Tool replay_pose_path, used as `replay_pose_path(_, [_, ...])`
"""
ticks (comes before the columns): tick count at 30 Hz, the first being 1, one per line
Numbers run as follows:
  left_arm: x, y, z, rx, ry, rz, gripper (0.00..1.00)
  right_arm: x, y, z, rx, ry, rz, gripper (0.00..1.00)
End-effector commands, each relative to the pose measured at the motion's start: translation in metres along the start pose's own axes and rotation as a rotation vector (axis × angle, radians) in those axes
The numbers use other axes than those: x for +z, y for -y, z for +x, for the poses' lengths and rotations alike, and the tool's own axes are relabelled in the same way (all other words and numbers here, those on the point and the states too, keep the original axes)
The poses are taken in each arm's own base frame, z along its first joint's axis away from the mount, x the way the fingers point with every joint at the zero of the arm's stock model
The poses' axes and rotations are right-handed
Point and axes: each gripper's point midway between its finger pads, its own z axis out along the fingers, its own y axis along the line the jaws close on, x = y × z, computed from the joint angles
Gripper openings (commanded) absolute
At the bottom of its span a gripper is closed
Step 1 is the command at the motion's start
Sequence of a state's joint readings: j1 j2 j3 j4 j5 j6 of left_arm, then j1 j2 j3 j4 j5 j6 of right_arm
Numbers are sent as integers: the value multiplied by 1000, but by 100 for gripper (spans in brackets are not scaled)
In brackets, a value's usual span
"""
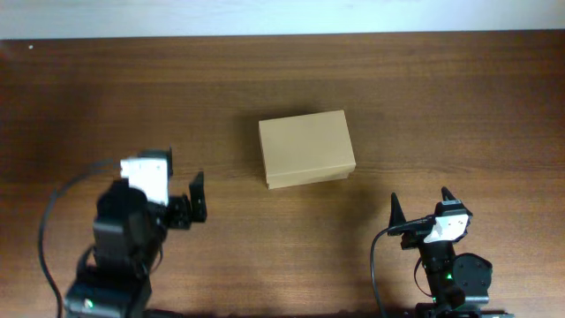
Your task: Pack container
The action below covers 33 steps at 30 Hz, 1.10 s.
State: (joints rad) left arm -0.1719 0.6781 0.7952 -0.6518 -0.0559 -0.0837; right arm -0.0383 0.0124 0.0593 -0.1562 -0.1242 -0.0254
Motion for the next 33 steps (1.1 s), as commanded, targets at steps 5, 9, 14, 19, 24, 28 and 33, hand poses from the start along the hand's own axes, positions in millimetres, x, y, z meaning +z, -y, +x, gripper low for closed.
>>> replay_pose_path(5, [10,-1,58,-2,21,18,99,1,-2,5,8,-4,-7,99])
replay_pose_path(9, [17,-3,86,-3,40,21,99,1,-2,5,8,-4,-7,99])
replay_pose_path(14, [22,-6,103,-9,103,21,99,1,-2,5,8,-4,-7,99])
replay_pose_path(19, [19,-25,104,-49,172,-51,99,1,-2,5,8,-4,-7,99])
replay_pose_path(24, [19,-34,109,-65,199,-84,99,1,-2,5,8,-4,-7,99])
replay_pose_path(28, [22,-34,115,-65,215,-83,99,1,-2,5,8,-4,-7,99])
replay_pose_path(33, [24,-35,119,-66,203,-87,99,1,-2,5,8,-4,-7,99])
